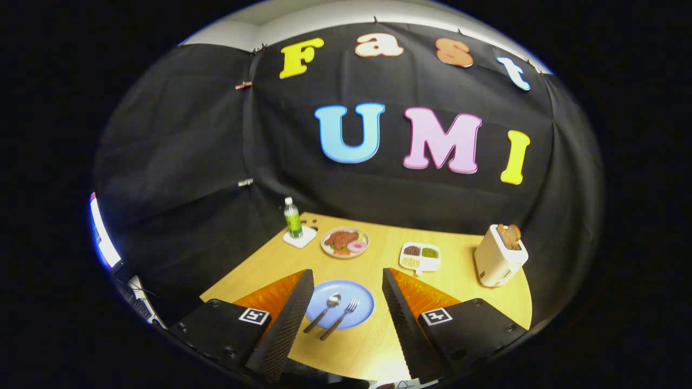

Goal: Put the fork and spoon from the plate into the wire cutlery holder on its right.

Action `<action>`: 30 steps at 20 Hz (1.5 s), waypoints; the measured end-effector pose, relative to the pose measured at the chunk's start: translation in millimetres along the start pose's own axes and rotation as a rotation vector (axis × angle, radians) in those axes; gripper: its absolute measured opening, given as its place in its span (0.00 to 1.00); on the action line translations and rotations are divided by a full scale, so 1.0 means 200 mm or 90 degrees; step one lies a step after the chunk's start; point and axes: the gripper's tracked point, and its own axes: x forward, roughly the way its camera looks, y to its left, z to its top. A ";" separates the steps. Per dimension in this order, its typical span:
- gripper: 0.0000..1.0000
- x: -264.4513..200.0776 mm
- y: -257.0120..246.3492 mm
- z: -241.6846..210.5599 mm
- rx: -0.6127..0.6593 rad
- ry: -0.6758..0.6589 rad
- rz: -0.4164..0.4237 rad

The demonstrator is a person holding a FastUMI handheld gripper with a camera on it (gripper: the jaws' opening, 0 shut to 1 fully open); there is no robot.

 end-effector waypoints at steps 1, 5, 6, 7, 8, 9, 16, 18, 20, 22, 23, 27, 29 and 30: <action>0.86 0.06 0.03 -0.08 -0.002 0.033 0.012; 0.86 0.29 0.10 -0.35 0.006 0.143 0.032; 0.86 0.35 0.10 -0.41 0.008 0.164 0.031; 0.86 0.41 0.10 -0.47 0.012 0.183 0.032; 0.85 0.45 0.10 -0.54 0.018 0.205 0.030; 0.83 0.50 0.10 -0.61 0.028 0.227 0.028; 0.80 0.84 0.08 -1.00 0.073 0.330 0.008; 0.80 0.91 0.06 -1.10 0.058 0.351 -0.009; 0.75 0.96 0.05 -1.17 0.052 0.370 -0.018; 0.72 1.01 0.03 -1.24 0.049 0.386 -0.024; 0.73 1.02 0.02 -1.27 0.045 0.395 -0.030; 0.64 1.06 -0.02 -1.36 0.042 0.427 -0.055; 0.55 1.08 -0.03 -1.38 0.051 0.441 -0.057; 0.43 1.10 -0.04 -1.37 0.059 0.436 -0.065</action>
